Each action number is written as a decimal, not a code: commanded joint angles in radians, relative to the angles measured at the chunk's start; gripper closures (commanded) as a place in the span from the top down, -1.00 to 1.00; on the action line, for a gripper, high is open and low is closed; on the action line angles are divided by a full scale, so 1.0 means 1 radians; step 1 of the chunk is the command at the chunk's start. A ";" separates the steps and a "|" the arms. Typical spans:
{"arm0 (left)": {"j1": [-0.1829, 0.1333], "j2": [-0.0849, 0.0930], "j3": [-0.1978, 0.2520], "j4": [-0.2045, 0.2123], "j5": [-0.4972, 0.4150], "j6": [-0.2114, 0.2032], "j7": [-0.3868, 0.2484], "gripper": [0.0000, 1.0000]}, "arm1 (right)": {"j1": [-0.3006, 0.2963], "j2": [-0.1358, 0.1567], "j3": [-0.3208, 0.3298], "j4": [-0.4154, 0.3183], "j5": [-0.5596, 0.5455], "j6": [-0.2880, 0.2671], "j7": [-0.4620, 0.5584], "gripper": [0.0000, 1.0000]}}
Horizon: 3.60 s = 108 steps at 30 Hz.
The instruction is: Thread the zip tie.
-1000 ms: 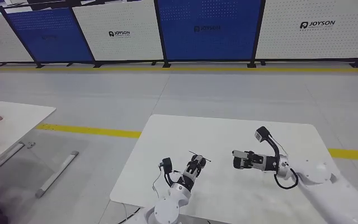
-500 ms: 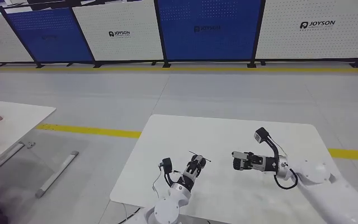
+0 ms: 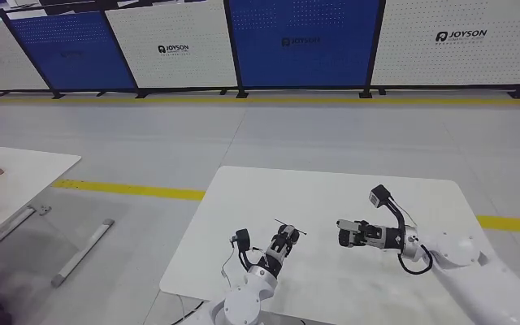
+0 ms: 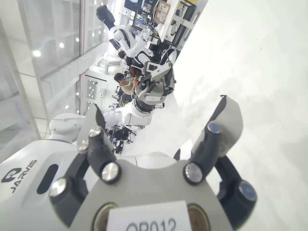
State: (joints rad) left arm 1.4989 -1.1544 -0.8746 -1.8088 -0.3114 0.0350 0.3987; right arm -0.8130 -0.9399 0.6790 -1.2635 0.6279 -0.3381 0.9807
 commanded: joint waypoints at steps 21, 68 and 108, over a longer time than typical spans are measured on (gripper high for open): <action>0.002 -0.035 0.036 -0.036 -0.017 0.039 -0.007 -1.00 | 0.101 -0.135 -0.103 0.279 0.085 0.006 0.186 1.00; -0.036 -0.076 0.062 0.017 0.026 0.061 0.101 -1.00 | 0.043 -0.165 -0.038 0.171 -0.057 0.094 0.036 0.86; -0.036 -0.076 0.062 0.017 0.026 0.061 0.101 1.00 | 0.040 -0.215 0.028 0.228 -0.086 0.117 0.116 -1.00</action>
State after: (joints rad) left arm 1.4626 -1.2308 -0.8123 -1.7918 -0.2853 0.0956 0.4996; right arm -0.7726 -1.1553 0.7071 -1.0359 0.5417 -0.2209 1.0964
